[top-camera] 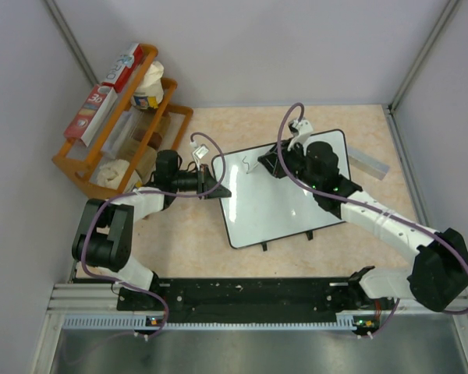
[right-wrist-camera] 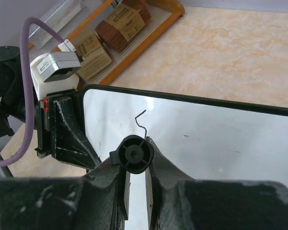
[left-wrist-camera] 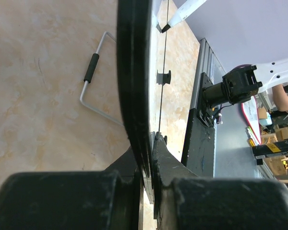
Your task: Write a sentence on the whiteboard
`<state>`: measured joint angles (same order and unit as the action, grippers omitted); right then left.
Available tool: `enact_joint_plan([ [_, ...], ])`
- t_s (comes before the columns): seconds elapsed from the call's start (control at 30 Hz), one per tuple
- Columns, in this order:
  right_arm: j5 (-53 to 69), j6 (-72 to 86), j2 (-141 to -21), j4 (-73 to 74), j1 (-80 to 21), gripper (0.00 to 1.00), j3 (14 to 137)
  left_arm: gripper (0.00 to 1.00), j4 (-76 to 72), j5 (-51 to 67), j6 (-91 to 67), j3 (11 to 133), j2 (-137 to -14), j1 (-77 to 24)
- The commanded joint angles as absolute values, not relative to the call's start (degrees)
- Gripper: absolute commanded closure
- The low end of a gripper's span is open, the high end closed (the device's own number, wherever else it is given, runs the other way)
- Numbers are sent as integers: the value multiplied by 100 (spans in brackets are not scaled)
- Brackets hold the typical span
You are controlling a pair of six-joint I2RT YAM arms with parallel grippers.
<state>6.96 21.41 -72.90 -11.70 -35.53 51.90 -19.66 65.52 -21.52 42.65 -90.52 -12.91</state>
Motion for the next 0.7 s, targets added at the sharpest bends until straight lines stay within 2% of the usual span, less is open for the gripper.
enact_joint_plan([
  [0.0,747,2346,-7365,-1669,-3621,100,5177,100,-1582,5651,-712,4104,-9307,-1485],
  [0.43,1344,2953,-7093,-2074,-3384,100,5089,100,-1529,5643,-686,4122,-9308,-1503],
  [0.67,1029,2716,-6847,-1784,-3331,100,5063,100,-1521,5616,-686,4122,-9308,-1512],
])
